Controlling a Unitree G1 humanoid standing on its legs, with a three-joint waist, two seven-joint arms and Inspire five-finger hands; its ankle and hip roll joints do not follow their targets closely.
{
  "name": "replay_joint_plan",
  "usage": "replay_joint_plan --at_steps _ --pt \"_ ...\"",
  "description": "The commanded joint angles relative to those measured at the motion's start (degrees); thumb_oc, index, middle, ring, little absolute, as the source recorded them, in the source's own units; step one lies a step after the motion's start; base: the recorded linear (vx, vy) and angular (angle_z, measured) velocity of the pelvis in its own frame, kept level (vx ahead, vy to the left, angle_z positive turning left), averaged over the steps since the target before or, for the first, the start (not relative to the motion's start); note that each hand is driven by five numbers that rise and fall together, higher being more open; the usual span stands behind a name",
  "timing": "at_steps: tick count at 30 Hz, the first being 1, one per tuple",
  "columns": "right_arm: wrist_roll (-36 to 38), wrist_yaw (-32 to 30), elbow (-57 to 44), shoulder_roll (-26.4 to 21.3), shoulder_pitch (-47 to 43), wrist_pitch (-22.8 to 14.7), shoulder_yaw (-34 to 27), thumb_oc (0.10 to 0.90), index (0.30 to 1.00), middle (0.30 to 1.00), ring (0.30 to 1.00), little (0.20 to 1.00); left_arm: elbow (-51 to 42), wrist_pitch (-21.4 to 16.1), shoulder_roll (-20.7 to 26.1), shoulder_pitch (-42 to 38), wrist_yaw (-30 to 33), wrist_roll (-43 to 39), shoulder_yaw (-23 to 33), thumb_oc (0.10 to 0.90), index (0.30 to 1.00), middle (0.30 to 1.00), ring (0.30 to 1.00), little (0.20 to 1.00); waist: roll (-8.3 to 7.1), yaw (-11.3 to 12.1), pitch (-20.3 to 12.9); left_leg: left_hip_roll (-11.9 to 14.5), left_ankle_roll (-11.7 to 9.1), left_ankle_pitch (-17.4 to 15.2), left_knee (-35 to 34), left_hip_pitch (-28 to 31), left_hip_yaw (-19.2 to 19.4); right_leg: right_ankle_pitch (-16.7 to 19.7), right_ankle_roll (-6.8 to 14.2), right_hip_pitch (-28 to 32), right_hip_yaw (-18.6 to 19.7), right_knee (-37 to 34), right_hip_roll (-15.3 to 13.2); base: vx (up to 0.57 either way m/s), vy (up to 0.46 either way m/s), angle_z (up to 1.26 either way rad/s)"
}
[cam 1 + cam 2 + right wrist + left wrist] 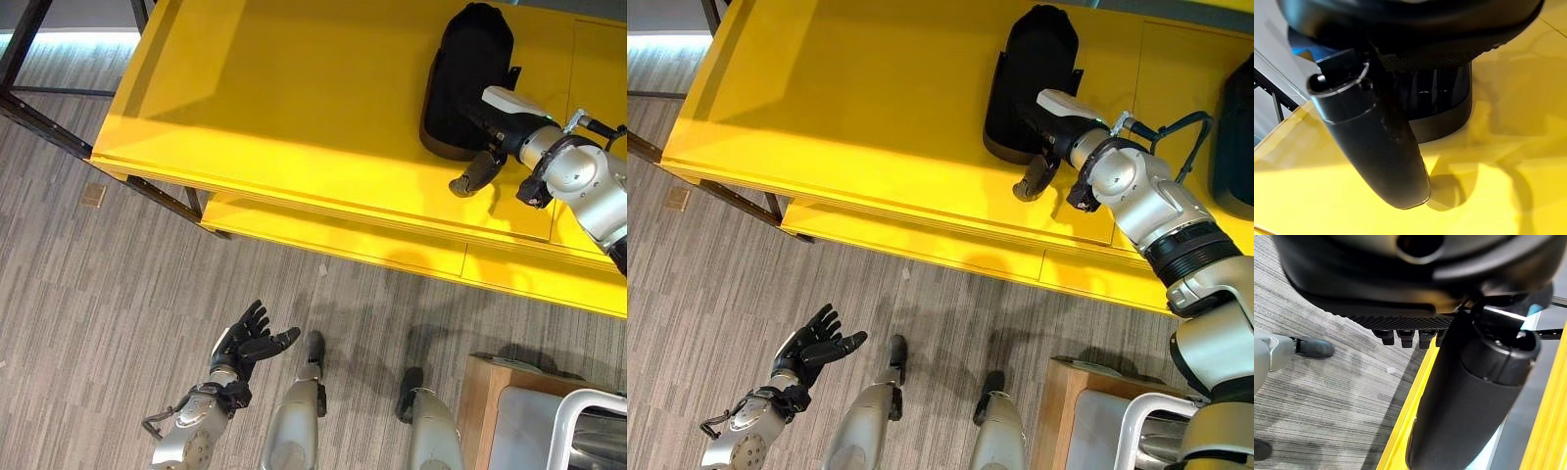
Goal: Move parts from the plastic box to the shelf.
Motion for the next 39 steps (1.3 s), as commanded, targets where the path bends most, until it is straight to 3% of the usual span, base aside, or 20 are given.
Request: replay_joint_plan --at_steps 1,22,39 --pt "-0.09 -1.95 -0.41 -2.85 -10.61 -1.42 3.62 0.9 1.0 1.0 1.0 1.0 -4.55 -4.56 2.38 -0.23 0.17 -0.62 2.06 0.9 1.0 1.0 1.0 1.0 -1.88 0.42 0.43 5.42 -3.65 -5.93 6.65 0.86 -2.69 4.81 1.27 4.96 -0.07 -9.38 -0.43 0.0 0.0 0.0" --pt "0.44 -0.82 -2.45 -3.09 -9.08 -1.33 3.28 0.9 1.0 1.0 1.0 1.0 -4.61 -4.64 2.75 -0.81 0.23 -0.02 2.42 0.9 1.0 1.0 1.0 1.0 -2.8 0.22 0.37 5.37 -3.62 -6.32 7.38 0.86 -2.82 4.97 1.26 5.28 0.11 -9.26 -0.51 0.0 0.0 0.0" --pt "2.63 2.11 -14.0 -6.77 -2.61 -1.82 1.0 0.9 1.0 1.0 1.0 1.0 -5.25 -3.87 3.04 -0.76 -0.05 1.68 3.11 0.9 1.0 1.0 1.0 1.0 -4.27 -0.48 -0.17 5.73 -3.74 -6.62 7.28 2.16 -3.13 5.29 1.47 7.05 -0.15 -10.2 -0.48 0.0 0.0 0.0"
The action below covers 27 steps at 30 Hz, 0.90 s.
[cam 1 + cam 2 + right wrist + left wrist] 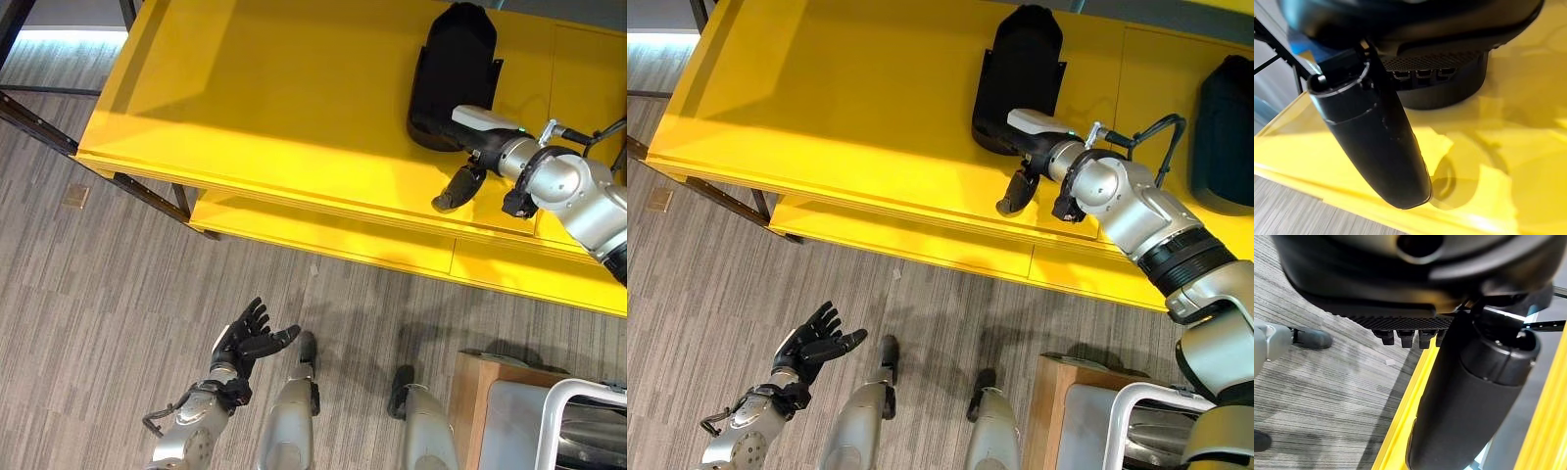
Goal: Move parts from the plastic box to the shelf.
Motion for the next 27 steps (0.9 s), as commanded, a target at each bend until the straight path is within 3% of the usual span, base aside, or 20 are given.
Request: replay_joint_plan --at_steps 1,27 --pt "2.77 -1.05 -4.24 -5.03 -5.07 -2.62 -1.29 0.9 1.0 1.0 1.0 1.0 -5.33 -3.75 3.02 0.04 -0.14 1.55 2.97 0.9 1.0 1.0 1.0 1.0 -2.52 0.88 -1.21 5.59 -3.7 -6.89 6.58 1.14 -3.09 5.13 1.62 6.08 -0.46 -10.42 -0.57 0.0 0.0 0.0" --pt "2.6 -1.25 -6.14 -5.4 -0.46 -2.32 -5.16 0.9 1.0 1.0 1.0 1.0 -5.73 -3.3 3.41 0.29 -0.08 1.9 3.98 0.9 1.0 1.0 1.0 1.0 -3.48 0.29 -1.55 5.41 -3.04 -8.72 9.07 1.14 -2.83 5.51 1.91 6.75 0.17 -10.42 -0.87 0.0 0.0 0.0"
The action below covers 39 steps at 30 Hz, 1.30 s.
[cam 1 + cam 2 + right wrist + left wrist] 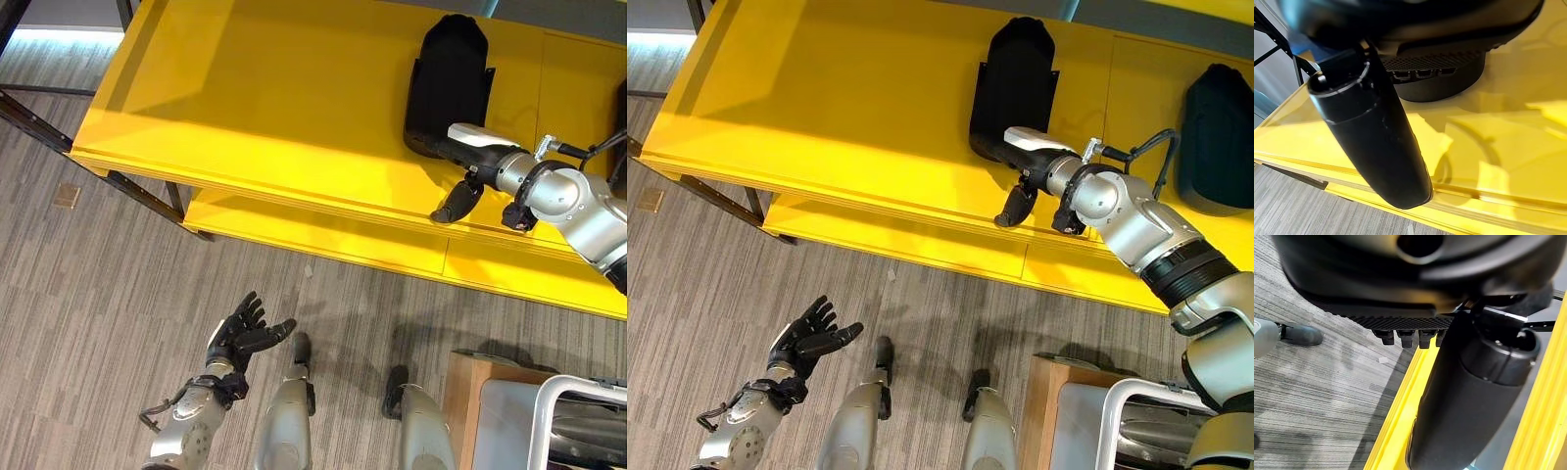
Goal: Move parts from the plastic box to the shelf.
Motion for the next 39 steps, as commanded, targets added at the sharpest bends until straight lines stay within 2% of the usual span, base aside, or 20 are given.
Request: replay_joint_plan --at_steps 1,18,39 --pt "1.56 -1.68 -4.51 -4.4 -2.31 -2.14 -4.61 0.9 1.0 1.0 1.0 1.0 -5.79 -3.36 3.47 1.06 -0.08 1.64 2.05 0.9 1.0 1.0 1.0 1.0 -2.46 0.43 -1.76 4.74 -2.89 -9.06 8.77 1.15 -2.97 4.97 2.51 6.88 0.06 -10.5 -1.43 0.0 0.0 0.0" --pt "1.89 -1.93 -4.39 -3.56 -2.48 -1.99 -5.3 0.9 1.0 1.0 1.0 1.0 -5.67 -3.29 4.02 0.93 -0.17 1.91 2.25 0.9 1.0 1.0 1.0 1.0 -2.89 0.41 -2.25 4.33 -2.53 -9.37 9.44 0.59 -2.96 5.64 2.69 6.9 0.31 -10.97 -1.6 0.0 0.0 0.0" --pt "2.76 -4.71 -6.11 -7.08 -12.77 -2.74 -2.15 0.9 1.0 1.0 1.0 1.0 -4.25 -3.22 4.6 1.28 -0.17 1.43 3.05 0.9 1.0 1.0 1.0 1.0 -4.18 0.04 -3.99 4.6 -2.6 -9.77 9.84 1.16 -3.05 5.36 2.62 7.62 0.24 -10.88 -1.26 0.0 0.0 0.0"
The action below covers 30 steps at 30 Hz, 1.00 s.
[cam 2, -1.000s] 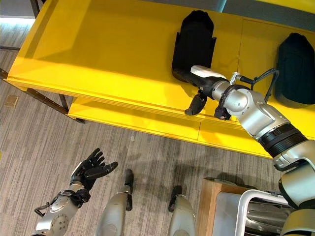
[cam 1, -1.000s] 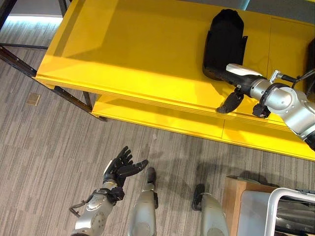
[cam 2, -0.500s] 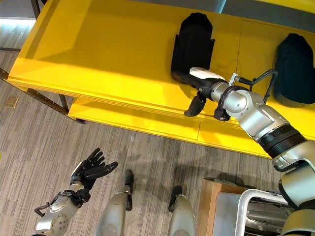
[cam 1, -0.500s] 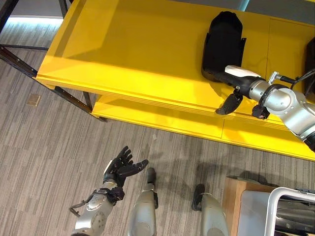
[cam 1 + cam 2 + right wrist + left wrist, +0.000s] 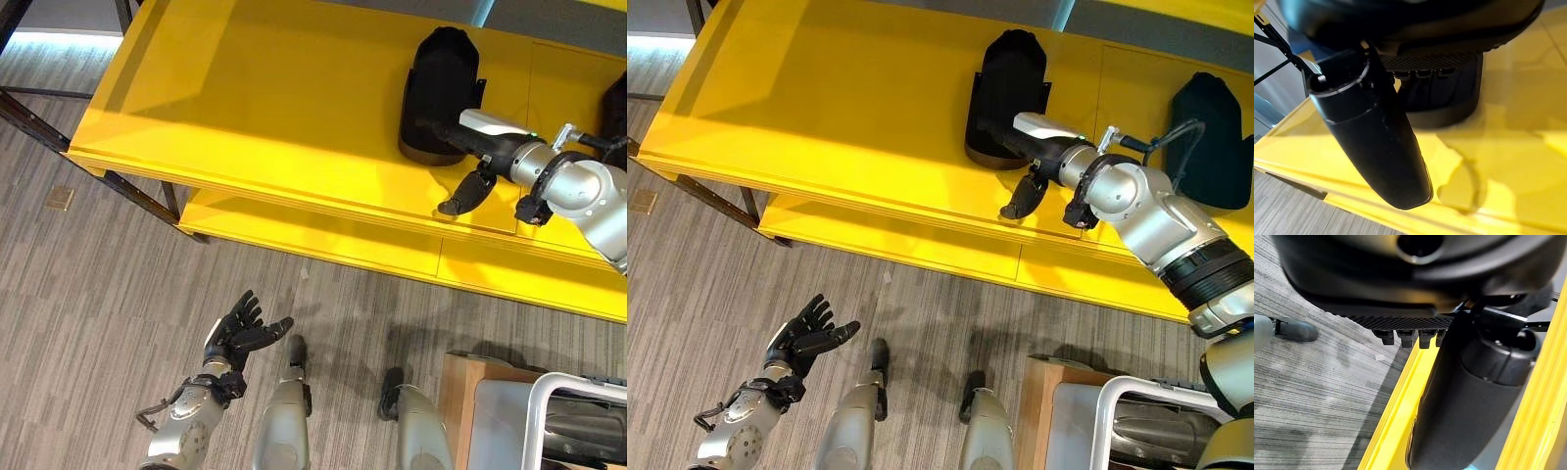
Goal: Move parts from the plastic box to the shelf.
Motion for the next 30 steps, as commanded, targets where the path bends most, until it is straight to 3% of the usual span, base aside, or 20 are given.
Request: replay_joint_plan --at_steps 1,11,16,24,26,30 --pt "1.55 -4.46 -2.46 -3.53 -11.82 -2.96 0.05 0.9 1.0 1.0 1.0 1.0 -4.38 -3.3 4.55 1.38 -0.23 1.35 2.51 0.9 1.0 1.0 1.0 1.0 -2.76 0.15 -3.79 4.41 -2.67 -9.96 9.33 0.6 -2.96 5.07 2.81 6.95 0.12 -11.08 -1.42 0.0 0.0 0.0" --pt "2.24 -4.87 -4.88 -4.85 -11.87 -3.61 -0.71 0.9 1.0 1.0 1.0 1.0 -4.37 -3.21 4.63 1.36 -0.31 1.55 2.62 0.9 1.0 1.0 1.0 1.0 -3.09 -0.35 -4.81 4.36 -2.68 -9.87 9.03 0.79 -3.0 5.18 2.86 7.22 0.11 -11.36 -1.42 0.0 0.0 0.0" --pt "3.71 -5.59 -8.84 -6.39 -6.08 -4.33 -6.4 0.9 1.0 1.0 1.0 1.0 -4.44 -3.18 4.17 1.44 -0.03 1.92 3.11 0.9 1.0 1.0 1.0 1.0 -3.2 -0.89 -4.85 4.41 -2.54 -10.35 9.73 0.8 -2.94 5.0 2.93 7.2 0.45 -10.96 -1.5 0.0 0.0 0.0" --pt "6.71 -5.77 -19.13 -7.95 17.0 -6.86 -26.09 0.9 1.0 1.0 1.0 1.0 -4.68 -2.86 2.08 2.24 0.23 2.41 4.35 0.9 1.0 1.0 1.0 1.0 -3.6 -2.71 -5.15 4.74 -2.4 -10.89 10.24 1.21 -2.52 5.05 3.23 7.41 0.85 -11.2 -1.25 0.0 0.0 -0.01" --pt "9.66 -5.01 -22.27 -6.63 28.06 -7.89 -34.9 0.9 1.0 1.0 1.0 1.0 -4.78 -2.76 1.15 2.73 0.3 2.64 4.39 0.9 1.0 1.0 1.0 1.0 -3.8 -3.48 -5.43 4.95 -2.42 -11.13 10.48 1.51 -2.41 4.96 3.32 7.72 0.82 -11.23 -1.2 0.01 0.002 -0.04" --pt "12.56 -5.4 -24.41 -3.98 38.42 -9.13 -44.07 0.9 1.0 1.0 1.0 1.0 -4.56 -2.55 0.5 3.18 0.14 2.79 4.12 0.9 1.0 1.0 1.0 1.0 -4.03 -3.82 -5.72 5.07 -2.42 -11.38 10.61 1.85 -2.25 4.9 3.48 8.03 0.95 -11.27 -1.17 0.0 0.005 -0.05"
